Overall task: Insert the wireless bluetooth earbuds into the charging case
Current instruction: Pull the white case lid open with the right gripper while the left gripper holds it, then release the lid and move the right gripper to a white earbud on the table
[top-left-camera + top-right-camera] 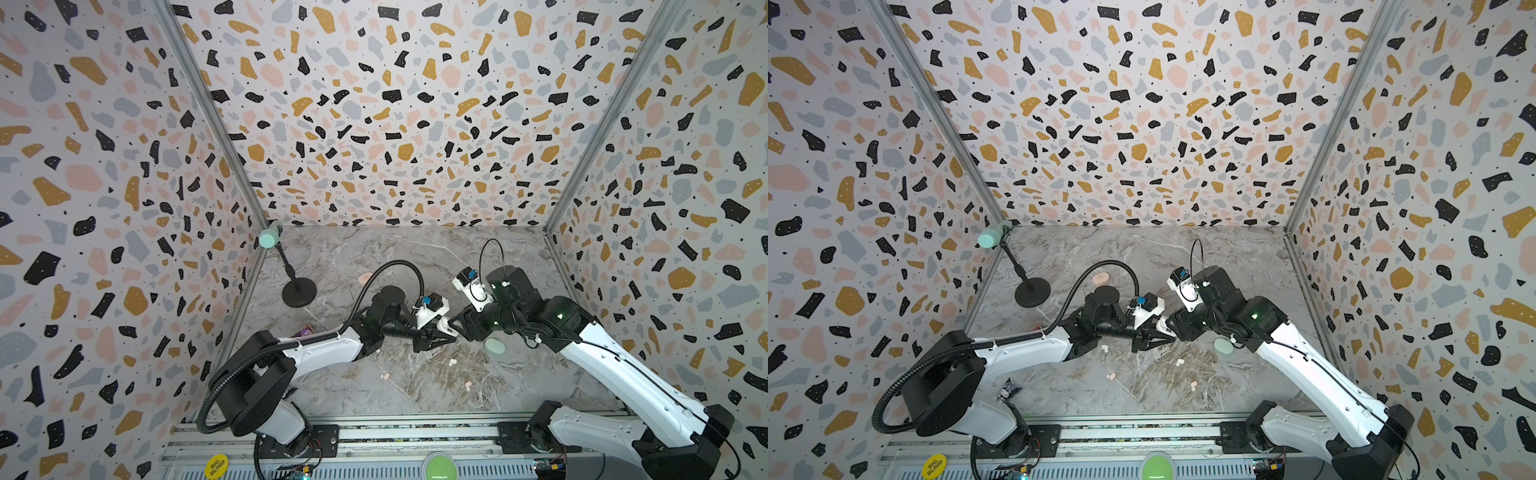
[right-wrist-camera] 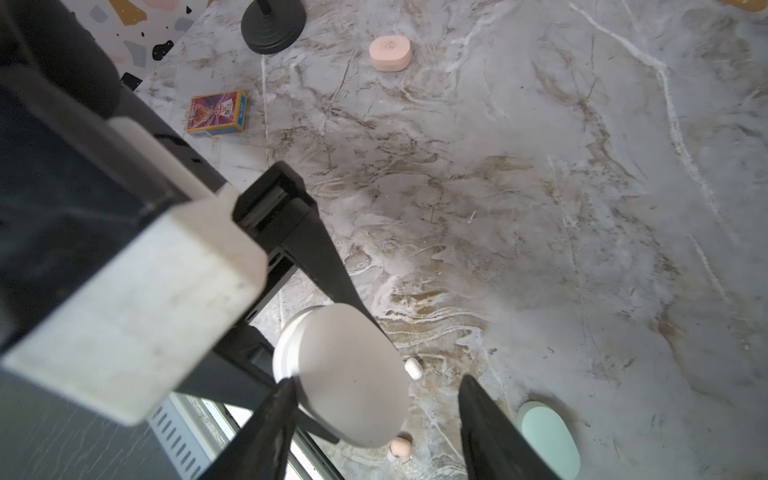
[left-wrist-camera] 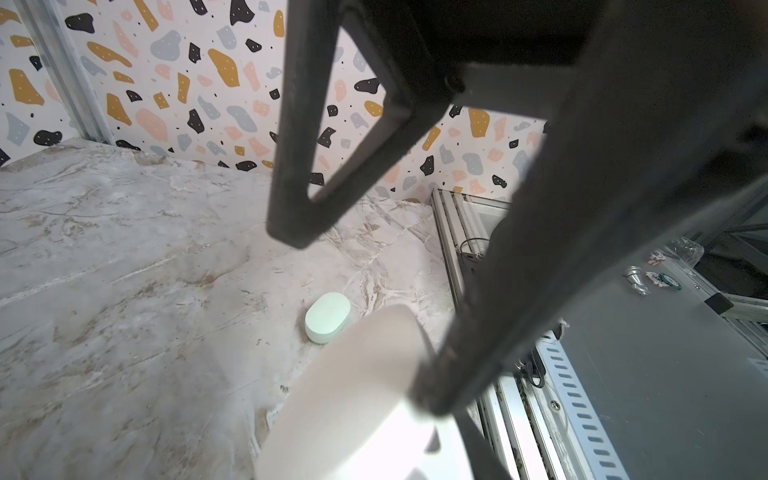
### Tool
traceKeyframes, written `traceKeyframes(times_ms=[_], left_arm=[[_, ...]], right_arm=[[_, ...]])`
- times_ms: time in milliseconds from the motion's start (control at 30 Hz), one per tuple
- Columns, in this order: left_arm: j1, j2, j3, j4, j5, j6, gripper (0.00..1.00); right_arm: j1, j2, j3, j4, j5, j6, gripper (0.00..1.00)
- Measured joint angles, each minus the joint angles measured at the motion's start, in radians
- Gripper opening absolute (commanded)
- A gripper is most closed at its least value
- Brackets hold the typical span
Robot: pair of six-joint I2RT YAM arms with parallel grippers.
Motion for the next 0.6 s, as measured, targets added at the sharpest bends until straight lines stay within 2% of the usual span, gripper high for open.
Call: traceKeyframes(times_ms=[333,600], left_arm=[[-0.003,0.0,0.0,0.007,0.04,-0.008,0.11],[0.0,0.0,-0.027,0.113,0.042,-0.074,0.1]], right_arm=[[-0.022,0.002,0.006,-0.006,0.059,0.008,0.66],[-0.058,0.001,0.029,-0.008,-0.013,0.011,0.79]])
